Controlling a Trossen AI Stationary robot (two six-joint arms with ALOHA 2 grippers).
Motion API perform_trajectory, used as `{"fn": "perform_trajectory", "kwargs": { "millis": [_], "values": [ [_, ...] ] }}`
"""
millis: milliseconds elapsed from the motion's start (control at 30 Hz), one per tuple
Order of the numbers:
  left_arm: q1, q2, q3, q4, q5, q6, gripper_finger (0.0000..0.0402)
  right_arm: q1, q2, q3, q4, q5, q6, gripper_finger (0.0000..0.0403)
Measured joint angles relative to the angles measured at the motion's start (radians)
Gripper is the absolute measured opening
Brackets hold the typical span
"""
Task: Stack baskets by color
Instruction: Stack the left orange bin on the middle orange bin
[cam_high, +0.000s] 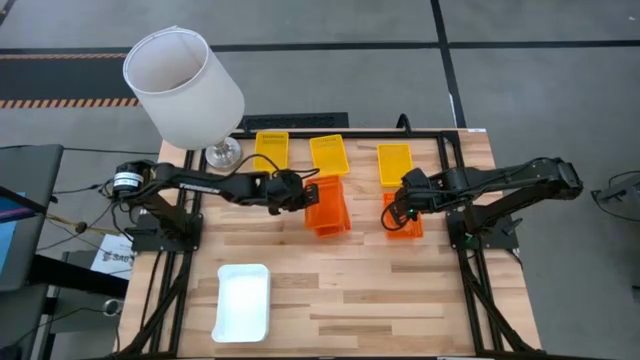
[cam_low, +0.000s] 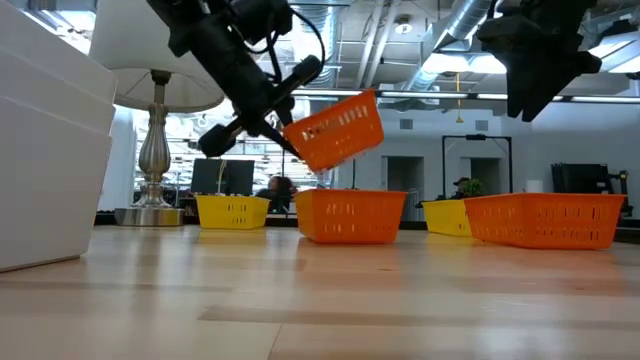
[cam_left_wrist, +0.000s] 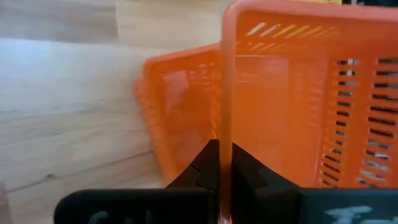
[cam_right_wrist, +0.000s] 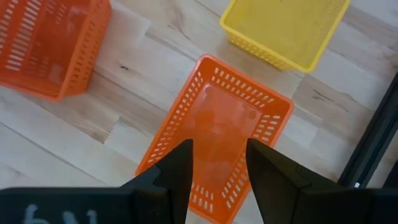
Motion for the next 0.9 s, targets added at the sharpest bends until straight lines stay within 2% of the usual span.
{"fn": "perform_trajectory", "kwargs": {
  "millis": [100,267,667,900],
  "values": [
    [-0.003,0.000,0.031,-0.040,-0.049,0.000,0.0000,0.000,0.000,0.000,0.001,0.000,0.001,0.0170],
    [-0.016,0.001,0.034,-0.045,-0.115,-0.084,0.0000,0.000,0.000,0.000,0.003,0.000,0.000,0.0170],
    [-0.066,0.077,0.035,-0.030,-0.130,-0.166,0.0000,0.000,0.000,0.000,0.006,0.018,-0.018,0.0170],
    [-0.065,0.116,0.035,0.029,-0.079,-0.181,0.0000,0.000,0.000,0.000,-0.001,0.018,-0.020,0.0170]
  ]
}}
